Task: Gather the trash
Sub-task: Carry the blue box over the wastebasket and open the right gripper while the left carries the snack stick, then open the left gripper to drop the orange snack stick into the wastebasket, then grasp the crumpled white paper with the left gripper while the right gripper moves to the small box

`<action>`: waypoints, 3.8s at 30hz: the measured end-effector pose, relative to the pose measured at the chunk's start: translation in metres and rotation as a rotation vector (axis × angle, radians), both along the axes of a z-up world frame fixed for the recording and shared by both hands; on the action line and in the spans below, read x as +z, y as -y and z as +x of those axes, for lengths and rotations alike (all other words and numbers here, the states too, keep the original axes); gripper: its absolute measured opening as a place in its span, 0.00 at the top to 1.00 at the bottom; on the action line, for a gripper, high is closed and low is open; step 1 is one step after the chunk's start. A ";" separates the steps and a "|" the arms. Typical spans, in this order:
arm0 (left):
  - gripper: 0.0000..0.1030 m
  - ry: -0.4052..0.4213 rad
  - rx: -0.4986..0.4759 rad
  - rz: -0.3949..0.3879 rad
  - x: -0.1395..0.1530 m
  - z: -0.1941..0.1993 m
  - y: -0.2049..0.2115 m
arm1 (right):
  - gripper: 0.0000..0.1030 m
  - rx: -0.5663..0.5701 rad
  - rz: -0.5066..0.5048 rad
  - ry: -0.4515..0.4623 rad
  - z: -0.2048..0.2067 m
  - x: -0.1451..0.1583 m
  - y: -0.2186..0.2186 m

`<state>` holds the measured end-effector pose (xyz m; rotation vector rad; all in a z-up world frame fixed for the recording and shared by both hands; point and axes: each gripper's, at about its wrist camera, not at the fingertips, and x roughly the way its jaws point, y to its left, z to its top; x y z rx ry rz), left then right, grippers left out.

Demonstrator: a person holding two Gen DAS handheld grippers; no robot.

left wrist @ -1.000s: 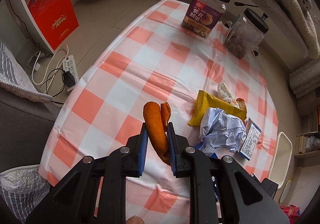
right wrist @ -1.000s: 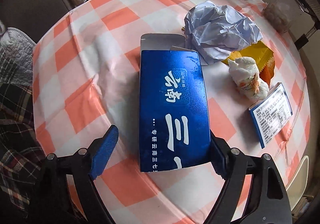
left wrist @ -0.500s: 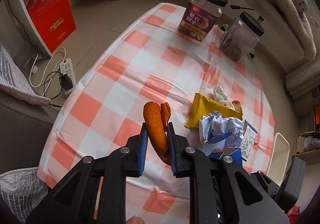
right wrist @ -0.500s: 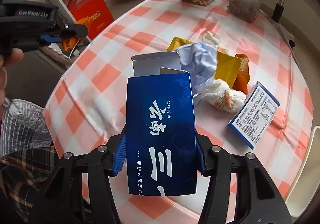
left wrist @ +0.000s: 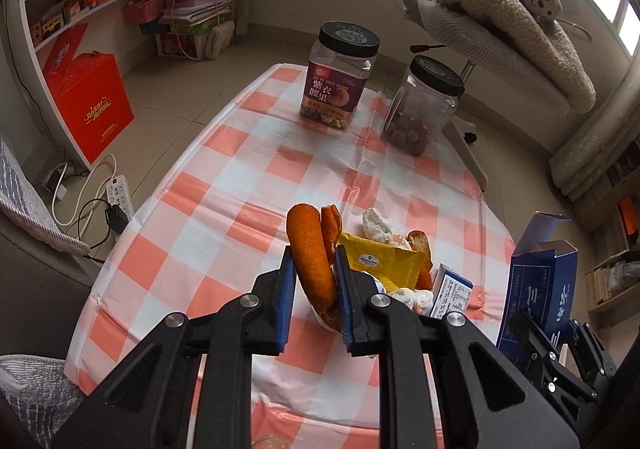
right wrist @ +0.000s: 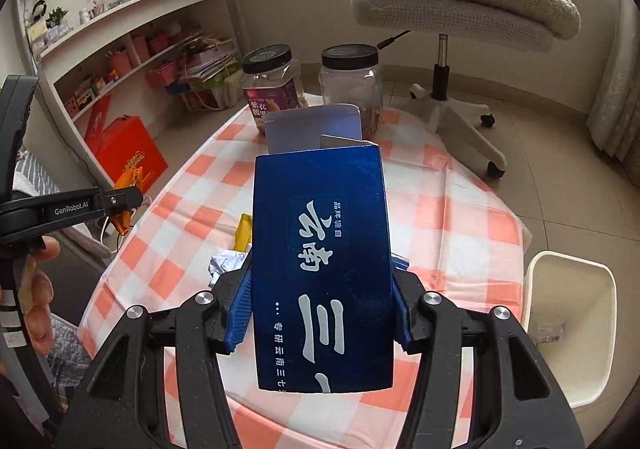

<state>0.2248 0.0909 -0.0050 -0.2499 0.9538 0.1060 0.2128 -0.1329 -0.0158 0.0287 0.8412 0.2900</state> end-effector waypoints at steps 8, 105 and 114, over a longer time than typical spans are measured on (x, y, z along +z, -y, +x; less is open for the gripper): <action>0.81 0.089 -0.101 0.034 0.009 -0.005 0.053 | 0.49 -0.127 -0.020 0.055 -0.005 0.009 0.045; 0.15 -0.012 -0.117 0.320 -0.041 0.024 0.173 | 0.07 -0.497 -0.274 0.071 -0.017 0.010 0.148; 0.20 -0.315 0.048 0.149 -0.106 0.045 0.073 | 0.07 -0.413 -0.199 -0.043 0.013 -0.016 0.101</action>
